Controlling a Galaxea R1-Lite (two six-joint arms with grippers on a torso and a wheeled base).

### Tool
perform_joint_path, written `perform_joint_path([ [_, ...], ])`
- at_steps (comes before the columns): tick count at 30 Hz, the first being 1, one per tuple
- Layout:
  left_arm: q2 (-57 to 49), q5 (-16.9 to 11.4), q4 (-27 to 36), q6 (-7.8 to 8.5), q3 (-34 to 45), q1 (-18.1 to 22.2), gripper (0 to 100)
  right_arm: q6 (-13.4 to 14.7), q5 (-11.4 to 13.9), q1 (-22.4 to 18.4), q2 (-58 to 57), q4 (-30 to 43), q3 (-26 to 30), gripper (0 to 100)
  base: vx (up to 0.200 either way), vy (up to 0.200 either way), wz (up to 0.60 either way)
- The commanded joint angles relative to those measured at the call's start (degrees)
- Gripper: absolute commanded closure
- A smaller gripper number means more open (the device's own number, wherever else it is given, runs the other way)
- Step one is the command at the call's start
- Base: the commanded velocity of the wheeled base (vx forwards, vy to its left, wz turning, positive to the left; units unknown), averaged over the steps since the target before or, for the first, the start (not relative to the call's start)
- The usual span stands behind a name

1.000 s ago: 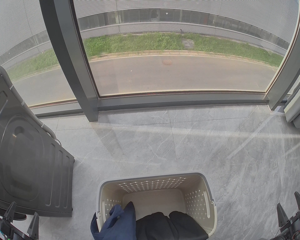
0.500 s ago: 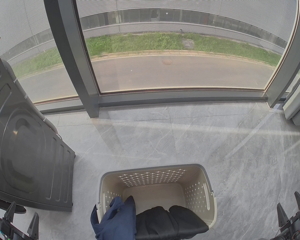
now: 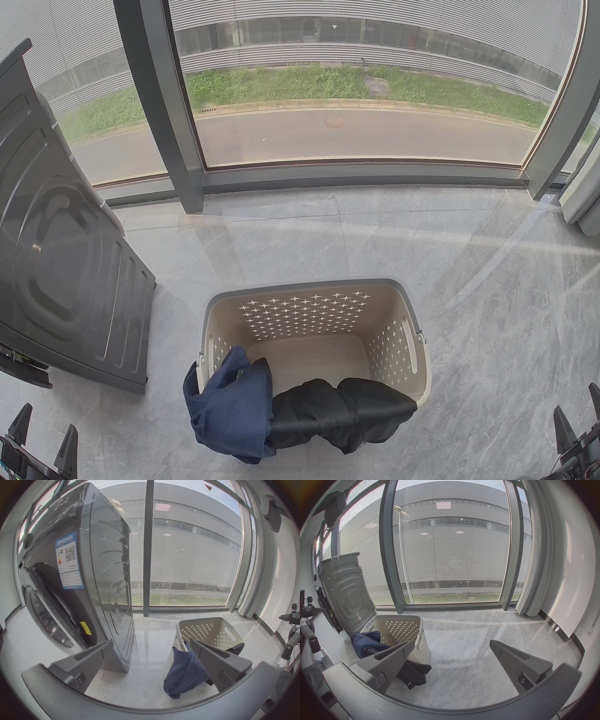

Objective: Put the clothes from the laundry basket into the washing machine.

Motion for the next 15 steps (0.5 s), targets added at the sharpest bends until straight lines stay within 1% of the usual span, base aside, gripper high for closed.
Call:
perform_joint_path([
  [1, -0.66, 0.01, 0.00, -0.04, 0.92, 0.05, 0, -0.02, 0.08, 0.08, -0.93, 0.02, 0.92, 0, -0.200, 0.000, 0.00],
  [11, -0.66, 0.01, 0.00, -0.04, 0.92, 0.05, 0, -0.02, -0.01, 0.08, -0.93, 0.02, 0.92, 0, -0.200, 0.000, 0.00],
  [15, -0.66, 0.01, 0.00, -0.04, 0.92, 0.05, 0, -0.02, -0.01, 0.08, -0.93, 0.02, 0.92, 0, 0.000, 0.000, 0.00],
])
